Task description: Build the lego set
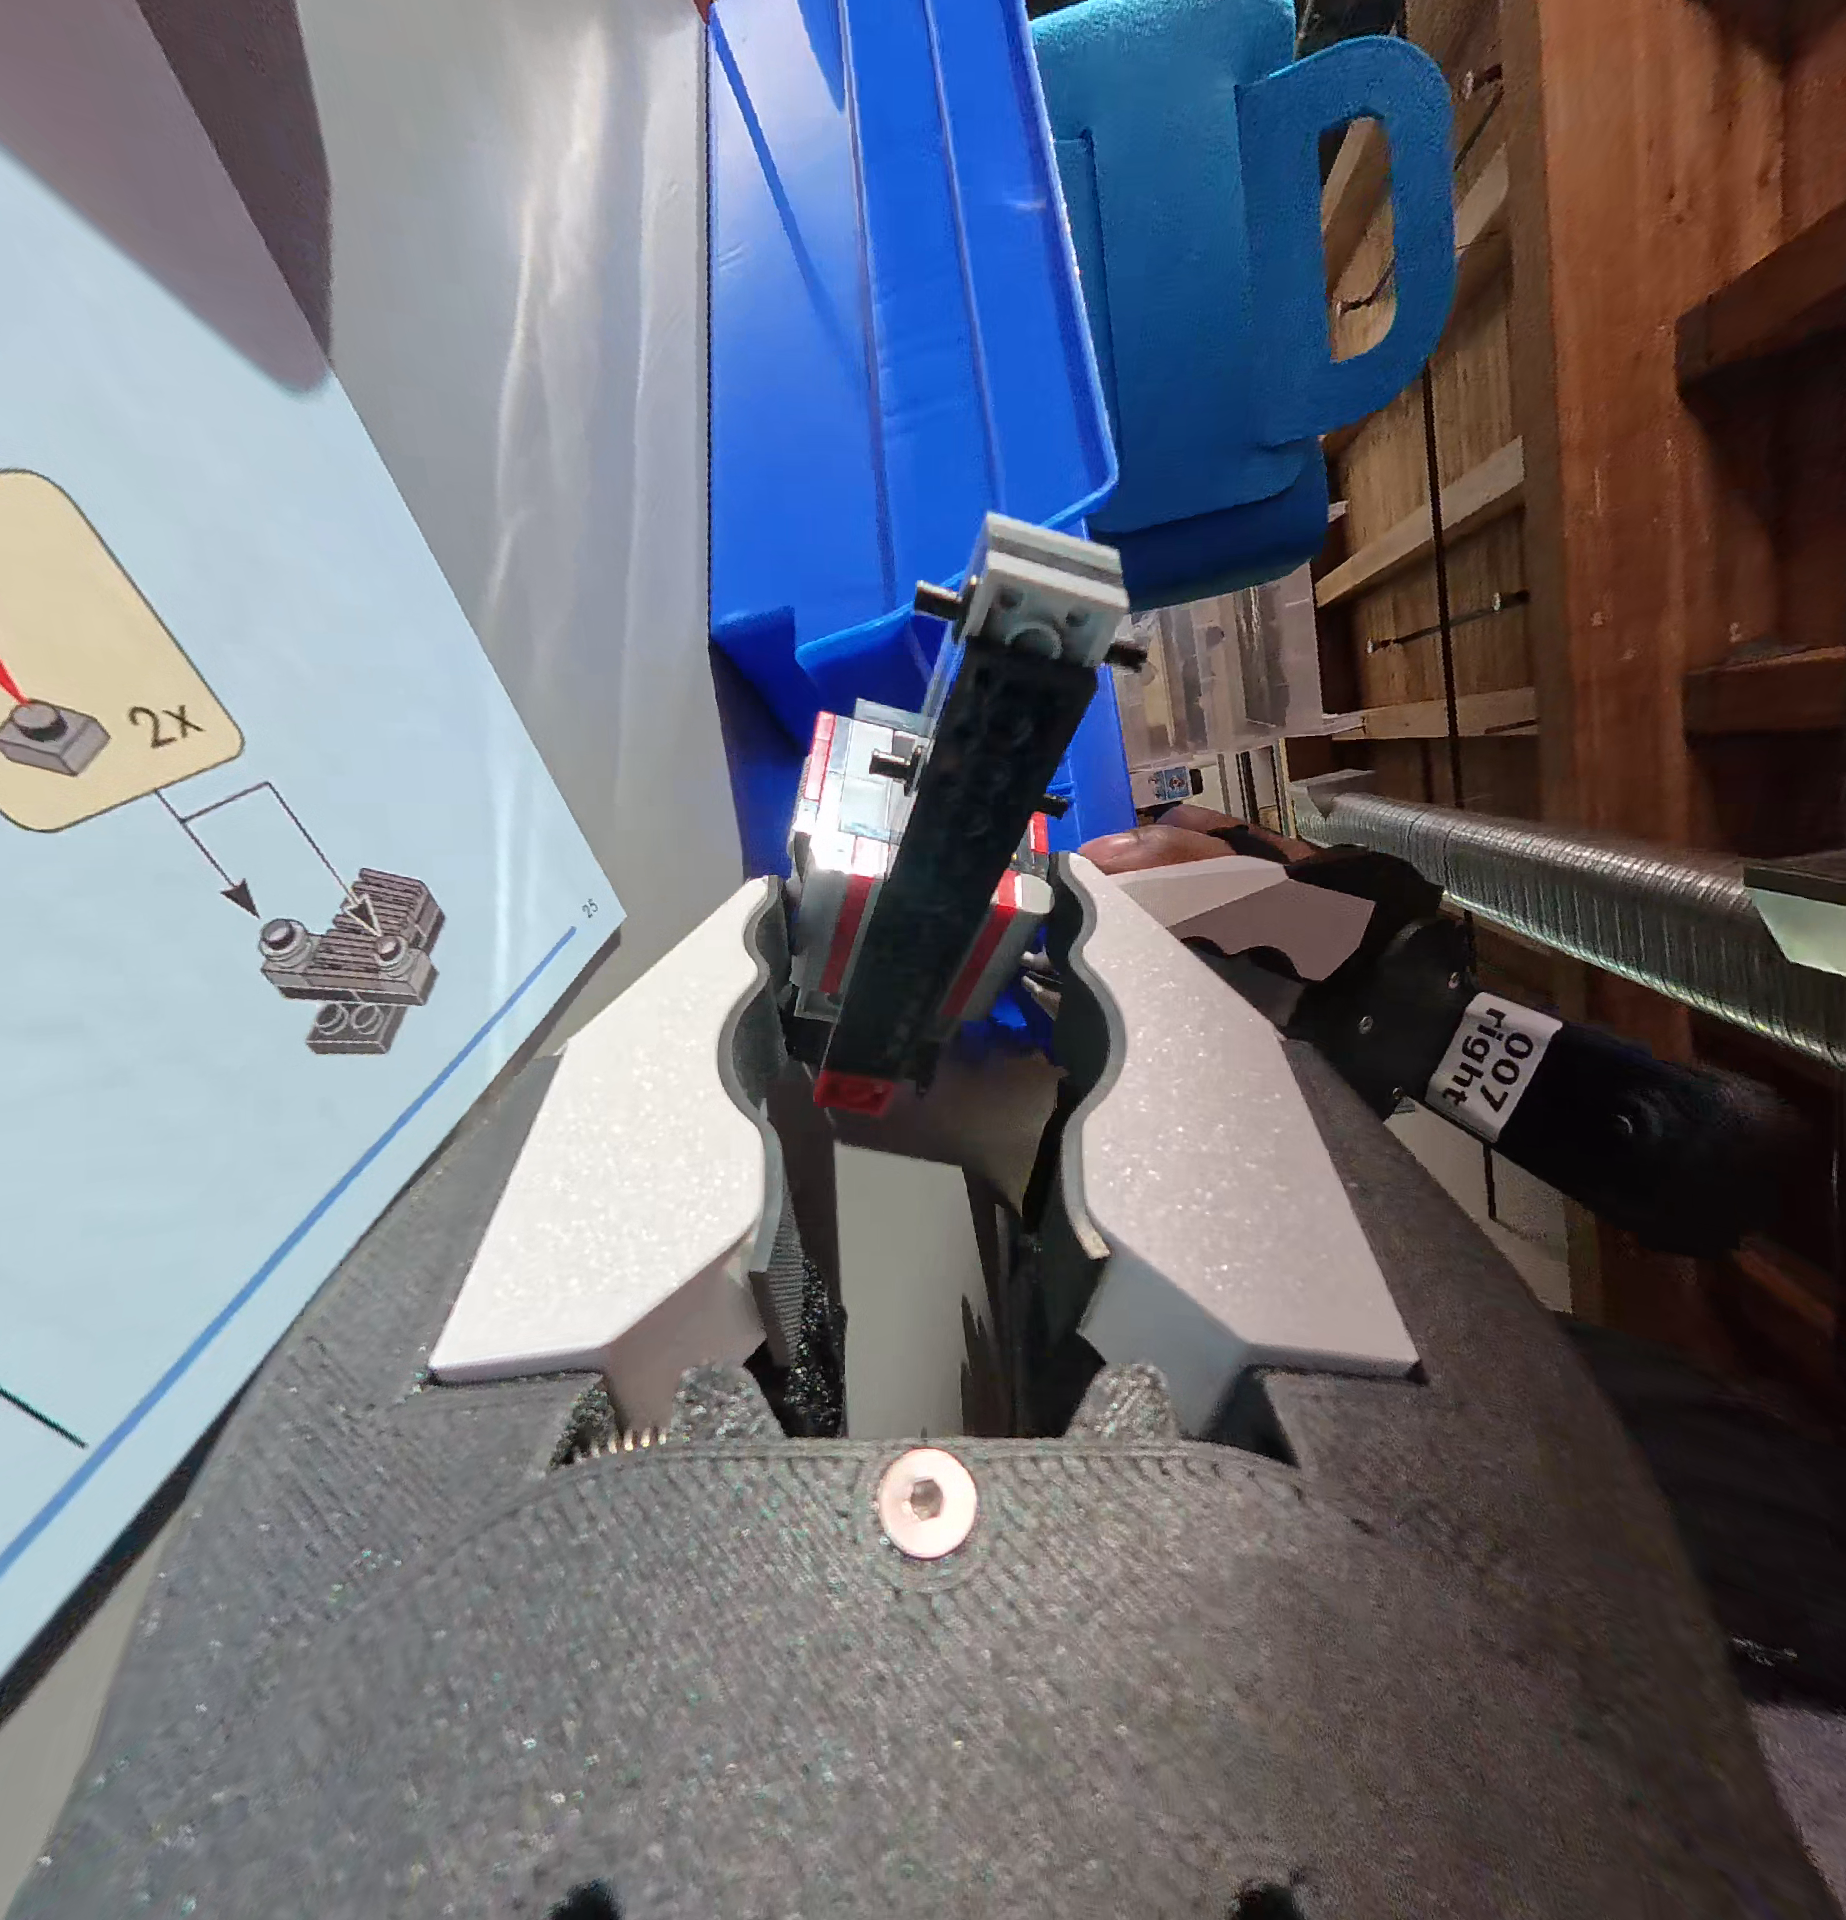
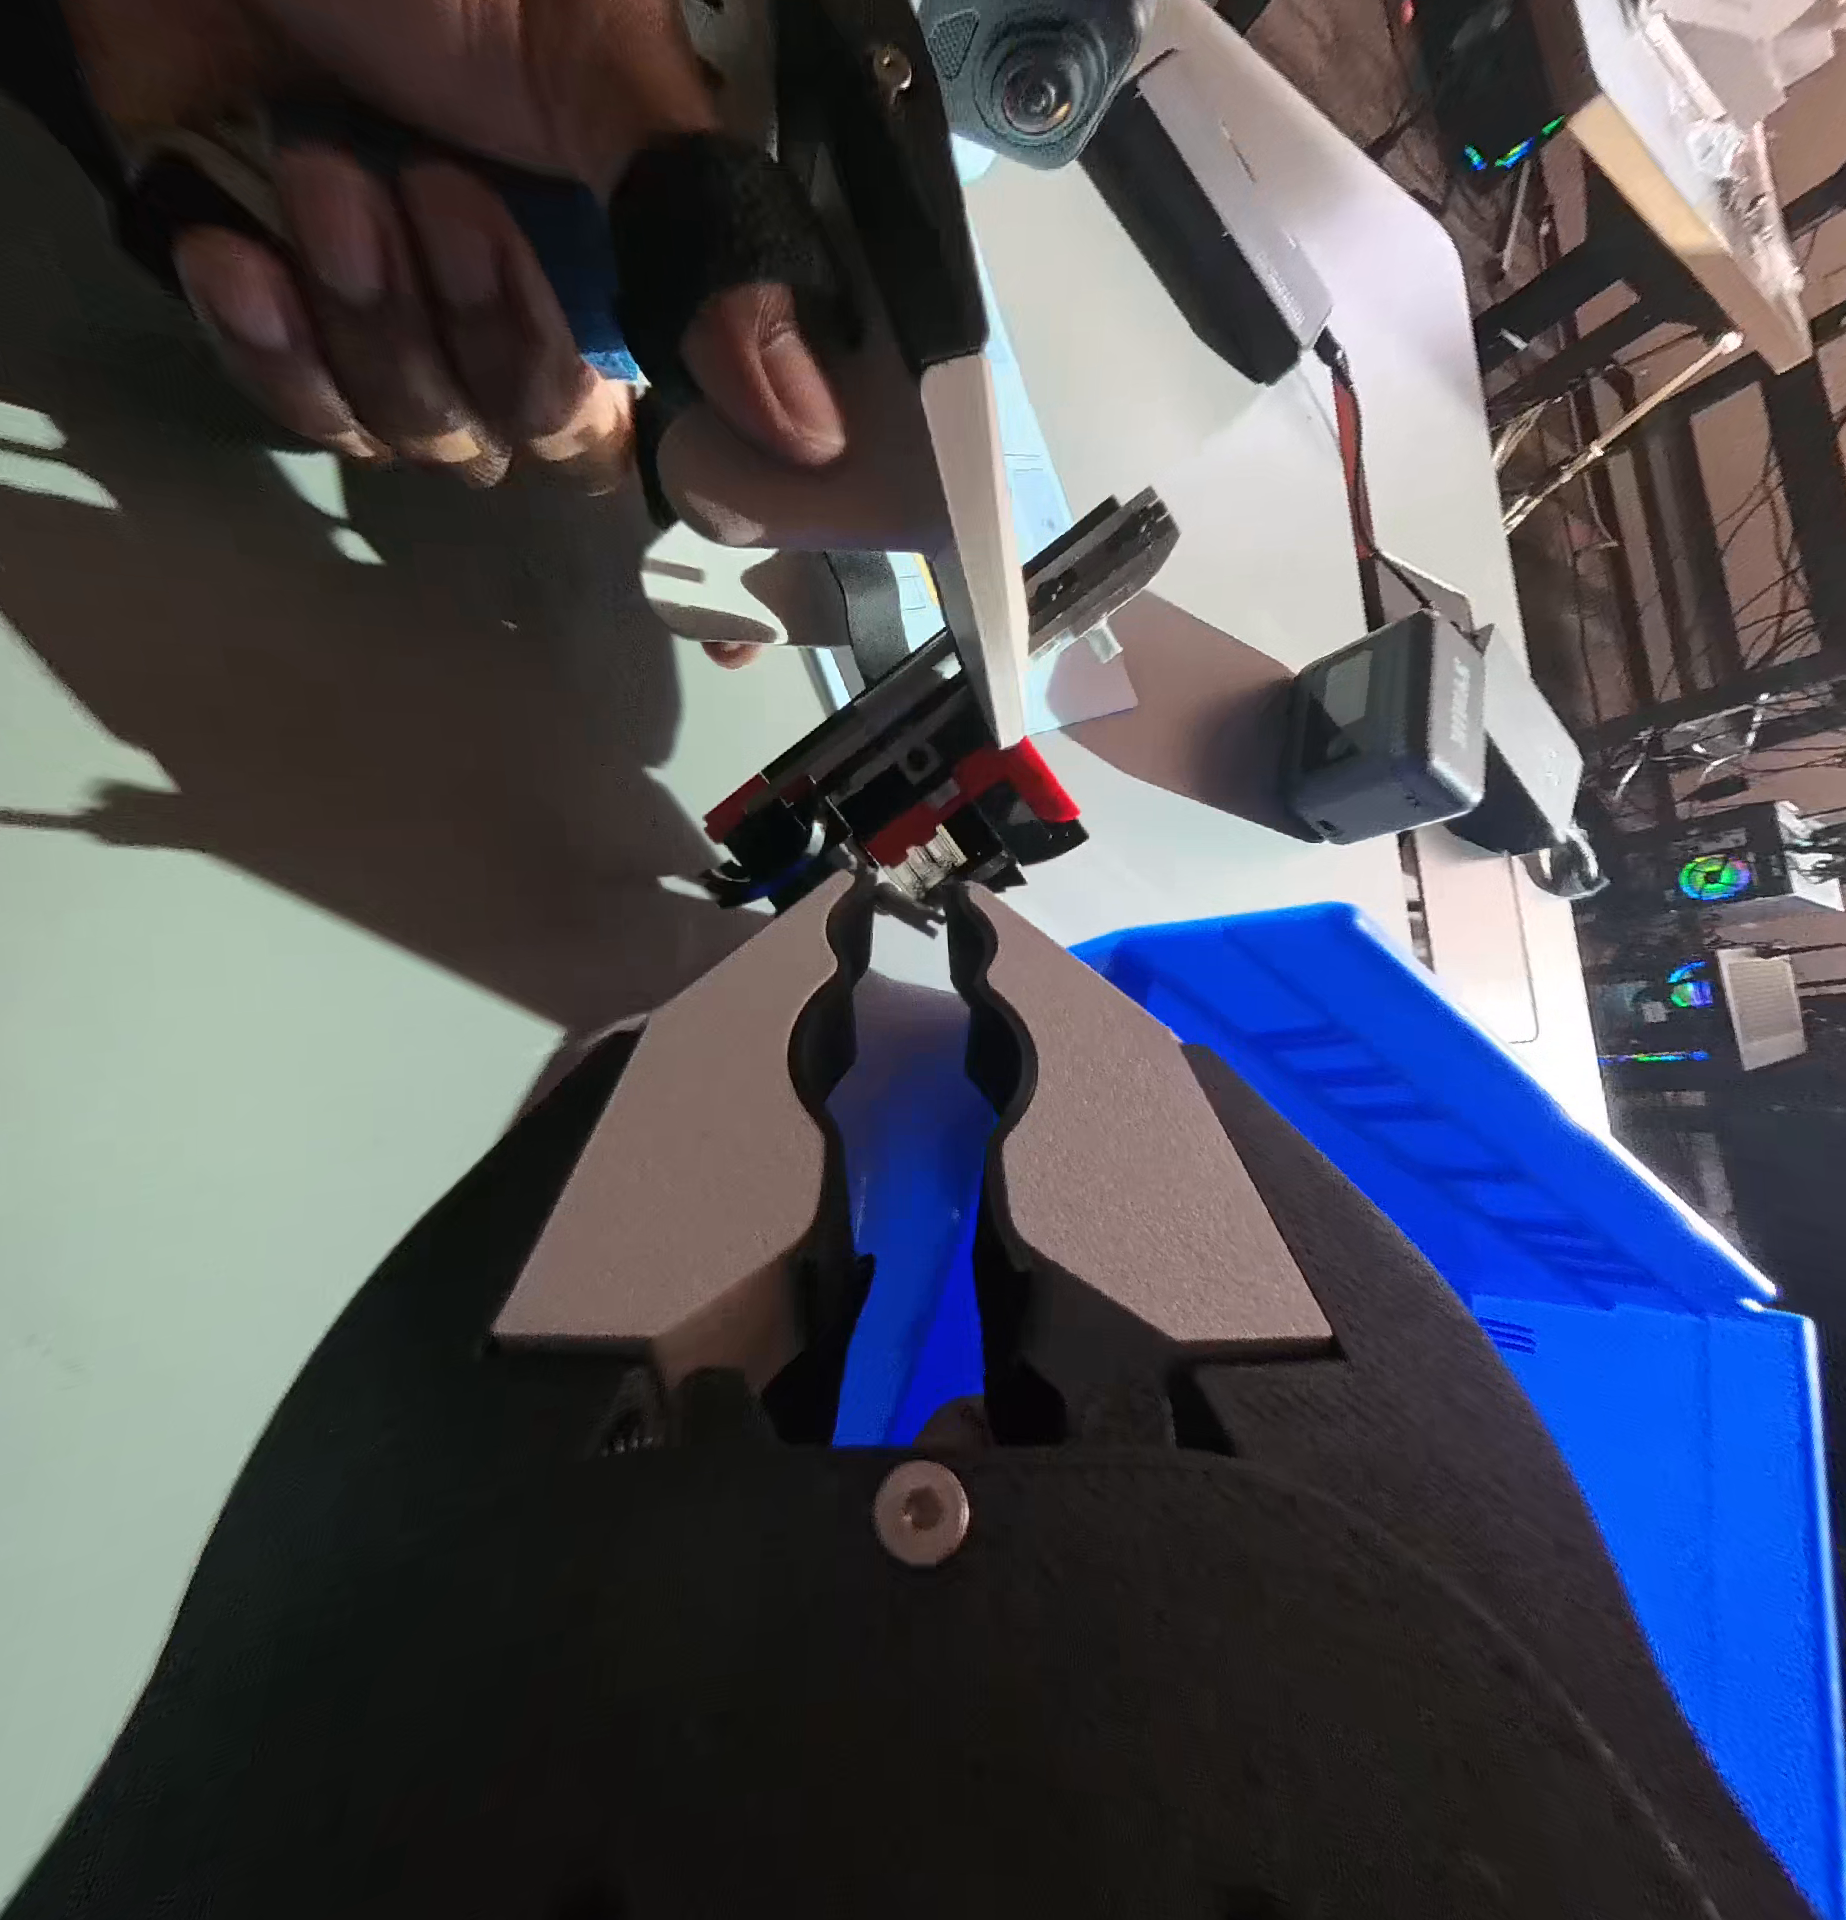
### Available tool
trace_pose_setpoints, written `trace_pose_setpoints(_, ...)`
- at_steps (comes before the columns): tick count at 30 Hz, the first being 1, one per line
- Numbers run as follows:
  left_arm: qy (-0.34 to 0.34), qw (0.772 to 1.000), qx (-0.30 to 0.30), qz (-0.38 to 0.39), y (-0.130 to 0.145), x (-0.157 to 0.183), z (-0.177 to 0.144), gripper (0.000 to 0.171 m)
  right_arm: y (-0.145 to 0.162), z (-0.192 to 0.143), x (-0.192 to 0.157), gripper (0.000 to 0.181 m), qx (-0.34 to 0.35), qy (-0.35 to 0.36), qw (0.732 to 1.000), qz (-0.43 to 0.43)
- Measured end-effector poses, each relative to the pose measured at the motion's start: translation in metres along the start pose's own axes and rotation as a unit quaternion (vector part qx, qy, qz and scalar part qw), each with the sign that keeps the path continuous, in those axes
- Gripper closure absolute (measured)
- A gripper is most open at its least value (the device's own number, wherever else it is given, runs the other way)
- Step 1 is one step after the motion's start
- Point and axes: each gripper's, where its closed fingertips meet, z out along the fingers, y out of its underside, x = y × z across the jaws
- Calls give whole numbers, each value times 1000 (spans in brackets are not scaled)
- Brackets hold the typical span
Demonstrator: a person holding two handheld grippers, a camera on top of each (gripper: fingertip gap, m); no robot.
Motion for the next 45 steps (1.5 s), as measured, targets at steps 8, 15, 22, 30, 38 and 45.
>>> trace_pose_setpoints(8,17,1000,-2,-13,1,-2,-5,122,-19,19,2,167,46,-6,998,30)
trace_pose_setpoints(15,52,996,2,-78,5,0,-5,121,-33,21,6,176,94,35,995,11)
trace_pose_setpoints(22,78,990,15,-118,6,6,-6,122,-35,23,9,176,97,73,992,-14)
trace_pose_setpoints(30,108,984,31,-137,1,17,-8,121,-44,20,10,170,120,110,986,-31)
trace_pose_setpoints(38,109,983,36,-140,-1,14,-10,122,-44,14,15,164,133,133,982,-11)
trace_pose_setpoints(45,80,991,52,-91,-12,9,-16,121,-30,-9,30,163,127,110,979,112)
